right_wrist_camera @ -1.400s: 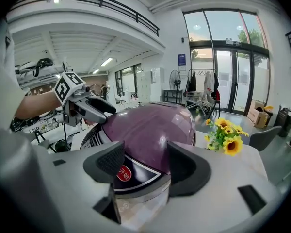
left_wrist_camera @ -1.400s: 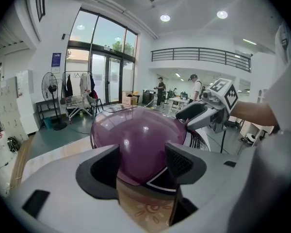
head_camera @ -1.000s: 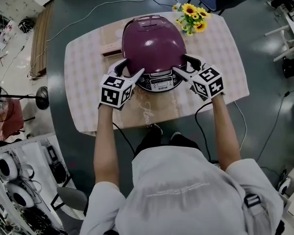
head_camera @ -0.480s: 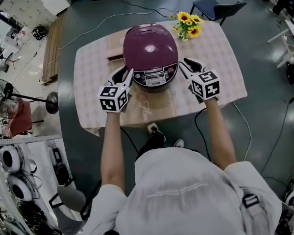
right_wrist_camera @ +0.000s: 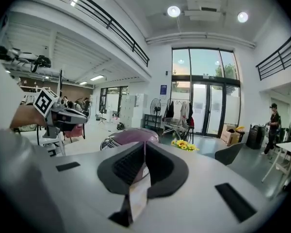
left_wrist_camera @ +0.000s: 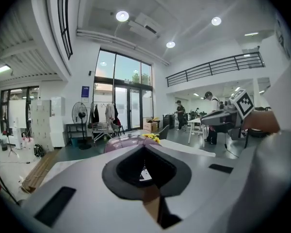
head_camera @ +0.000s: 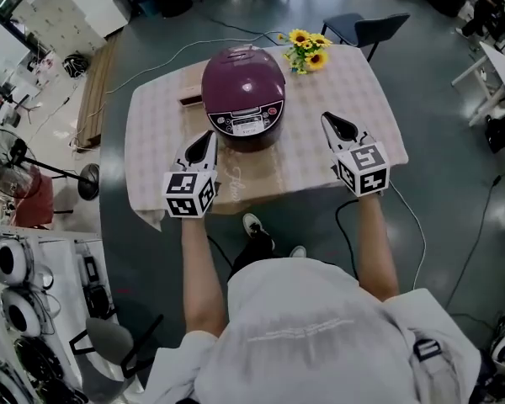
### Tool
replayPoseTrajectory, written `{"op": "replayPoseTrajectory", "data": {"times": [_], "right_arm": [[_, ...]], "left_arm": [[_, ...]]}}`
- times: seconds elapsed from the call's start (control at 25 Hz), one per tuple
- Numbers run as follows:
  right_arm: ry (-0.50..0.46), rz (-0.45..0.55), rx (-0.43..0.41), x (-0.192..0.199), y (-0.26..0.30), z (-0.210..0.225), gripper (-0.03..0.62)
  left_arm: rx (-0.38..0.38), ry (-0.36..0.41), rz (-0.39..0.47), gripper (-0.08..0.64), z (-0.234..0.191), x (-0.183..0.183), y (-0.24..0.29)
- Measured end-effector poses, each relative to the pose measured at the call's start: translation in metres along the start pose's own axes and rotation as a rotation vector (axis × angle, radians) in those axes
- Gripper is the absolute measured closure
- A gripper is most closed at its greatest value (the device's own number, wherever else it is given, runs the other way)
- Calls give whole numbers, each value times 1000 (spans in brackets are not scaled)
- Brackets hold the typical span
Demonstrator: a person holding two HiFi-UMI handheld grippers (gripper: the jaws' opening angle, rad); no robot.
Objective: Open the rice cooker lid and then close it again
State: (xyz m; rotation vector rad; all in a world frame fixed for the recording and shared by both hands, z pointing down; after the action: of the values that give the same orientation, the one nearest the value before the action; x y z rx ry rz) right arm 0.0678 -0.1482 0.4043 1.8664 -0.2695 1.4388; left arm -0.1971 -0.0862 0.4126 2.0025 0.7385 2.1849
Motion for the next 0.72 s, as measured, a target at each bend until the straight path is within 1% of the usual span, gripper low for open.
{"op": "replayPoseTrajectory", "data": {"times": [0.24, 0.44, 0.56, 0.64, 0.72], "right_arm": [[-39, 72, 22, -14, -65, -9, 563], [-120, 108, 19, -26, -97, -30, 565], [-106, 130, 10, -29, -112, -38, 565], [-90, 140, 0, -30, -120, -42, 565], [-94, 149, 0, -31, -127, -46, 565]], "left_arm": [[-6, 62, 32, 545, 42, -13, -48], [-19, 96, 71, 545, 62, -23, -77], [-15, 137, 91, 544, 74, -30, -90], [-15, 146, 109, 544, 80, -35, -98], [-16, 155, 128, 544, 86, -40, -106]]}}
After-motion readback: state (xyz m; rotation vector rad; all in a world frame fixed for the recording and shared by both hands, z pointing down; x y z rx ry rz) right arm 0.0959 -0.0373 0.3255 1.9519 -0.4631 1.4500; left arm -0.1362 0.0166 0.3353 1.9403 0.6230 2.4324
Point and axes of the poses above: the fingertips, and each gripper's own axes: y forward along the fingers, z to its right, x out of its underside, the point moved 2 cm from there along -y, backward along the fingers, and after that the axes turned 9 degrees about -z, right-handed, at the moved point
